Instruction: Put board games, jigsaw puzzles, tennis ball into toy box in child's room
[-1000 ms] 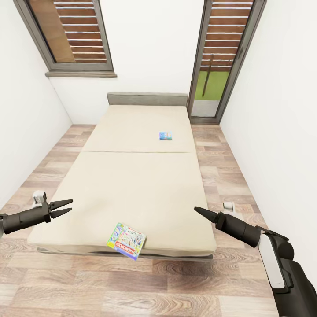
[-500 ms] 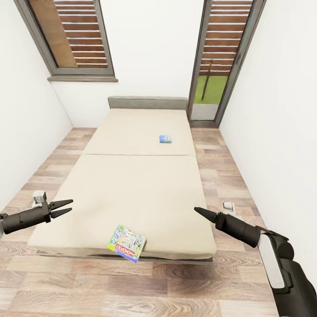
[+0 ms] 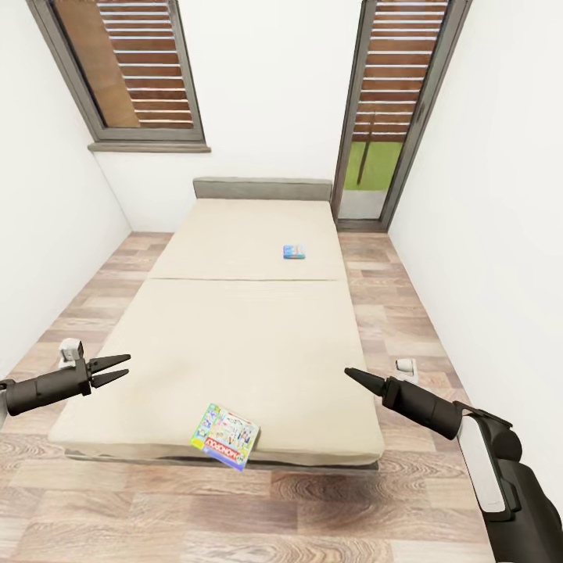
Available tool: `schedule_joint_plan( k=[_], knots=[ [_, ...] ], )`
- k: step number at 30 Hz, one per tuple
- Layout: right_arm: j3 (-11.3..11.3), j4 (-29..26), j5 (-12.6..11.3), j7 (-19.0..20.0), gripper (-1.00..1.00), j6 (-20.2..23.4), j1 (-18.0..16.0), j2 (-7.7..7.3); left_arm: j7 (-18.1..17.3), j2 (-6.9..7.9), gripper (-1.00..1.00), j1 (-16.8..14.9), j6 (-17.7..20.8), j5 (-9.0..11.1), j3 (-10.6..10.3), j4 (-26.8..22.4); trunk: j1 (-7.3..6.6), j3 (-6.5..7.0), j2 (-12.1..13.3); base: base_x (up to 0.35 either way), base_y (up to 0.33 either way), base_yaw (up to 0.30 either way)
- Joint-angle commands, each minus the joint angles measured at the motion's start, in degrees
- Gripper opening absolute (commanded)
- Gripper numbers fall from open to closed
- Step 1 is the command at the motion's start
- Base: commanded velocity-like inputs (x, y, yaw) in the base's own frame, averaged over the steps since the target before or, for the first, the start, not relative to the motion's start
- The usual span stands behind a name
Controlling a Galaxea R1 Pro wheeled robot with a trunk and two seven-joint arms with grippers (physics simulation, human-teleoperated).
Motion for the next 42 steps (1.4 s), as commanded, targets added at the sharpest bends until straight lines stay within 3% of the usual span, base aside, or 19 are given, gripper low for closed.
schedule_joint_plan(
  k=[1,34,42],
  knots=[
    [-0.03,0.0,-0.1,0.09,1.0,0.25,-0.03,0.0,-0.15,0.01,1.0,-0.03,0.6,0.05,0.0,0.0,0.01,0.05,-0.04,0.0,0.0,0.0],
    [0.0,0.0,-0.06,-1.09,1.0,0.21,-0.03,0.01,-0.15,-0.81,1.0,-0.03,0.59,0.03,-0.03,0.0,0.01,3.12,-0.04,0.0,0.0,0.0],
    [-0.01,0.0,-0.06,-1.14,1.0,0.21,-0.03,0.01,-0.15,-1.12,1.0,-0.03,0.6,-0.03,-1.96,0.0,0.01,3.87,-0.04,0.0,0.0,0.0]
  ],
)
